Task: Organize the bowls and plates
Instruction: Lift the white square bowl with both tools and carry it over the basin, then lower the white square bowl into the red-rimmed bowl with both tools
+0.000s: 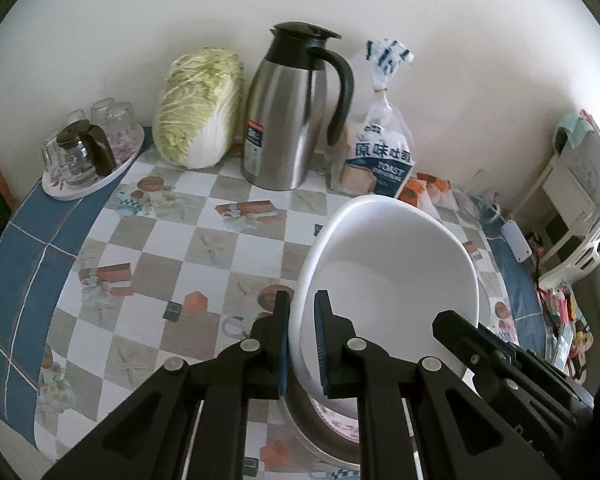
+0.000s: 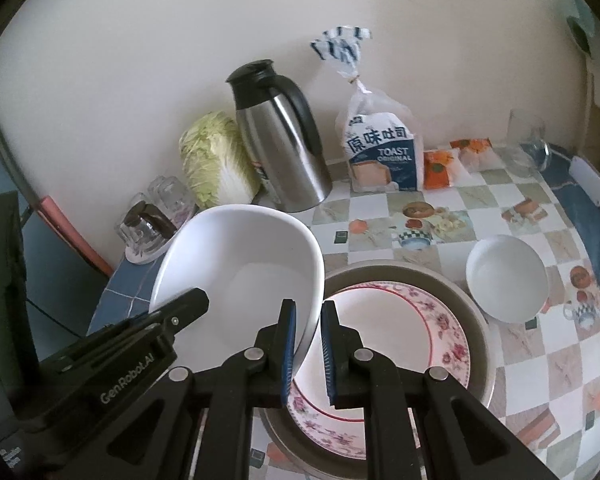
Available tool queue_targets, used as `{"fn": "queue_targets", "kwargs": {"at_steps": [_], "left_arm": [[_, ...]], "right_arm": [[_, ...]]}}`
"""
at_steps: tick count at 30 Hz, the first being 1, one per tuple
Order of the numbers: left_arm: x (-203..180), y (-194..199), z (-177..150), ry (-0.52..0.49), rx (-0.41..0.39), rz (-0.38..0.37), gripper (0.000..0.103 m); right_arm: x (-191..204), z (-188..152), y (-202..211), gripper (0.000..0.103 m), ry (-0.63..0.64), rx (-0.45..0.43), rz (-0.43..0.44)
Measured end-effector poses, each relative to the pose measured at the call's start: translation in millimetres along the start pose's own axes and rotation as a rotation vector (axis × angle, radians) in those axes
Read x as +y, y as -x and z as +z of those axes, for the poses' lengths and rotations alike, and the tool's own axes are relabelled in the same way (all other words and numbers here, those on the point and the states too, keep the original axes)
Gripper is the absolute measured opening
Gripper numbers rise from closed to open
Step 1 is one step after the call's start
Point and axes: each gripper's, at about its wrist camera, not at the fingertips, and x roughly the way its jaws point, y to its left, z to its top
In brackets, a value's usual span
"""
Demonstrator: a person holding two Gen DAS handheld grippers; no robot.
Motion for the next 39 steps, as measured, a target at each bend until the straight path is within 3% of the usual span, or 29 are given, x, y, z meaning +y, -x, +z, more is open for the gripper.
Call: {"fn": "queue_targets", "kwargs": {"at_steps": [25,31,39], "left_arm": [[-61.0,-10.6,-13.1,-0.082,0.040,-0.025,0.012],[-64.3,-19.1,-16.4,-0.076,0.068,-0.044,0.012],[-59.0,-27.0,-18.1,-0.071,0.101,-0.014,0.012]], "right_arm": [[-69.3,-3.9,20.2,0.014,-0.104,0.001,0.024],[-79.6,-5.9,17.8,0.014,-0.130,0.010,0.019],[-75.0,-9.1,7.2,0.014,-0.115,0.048,0.011]]}}
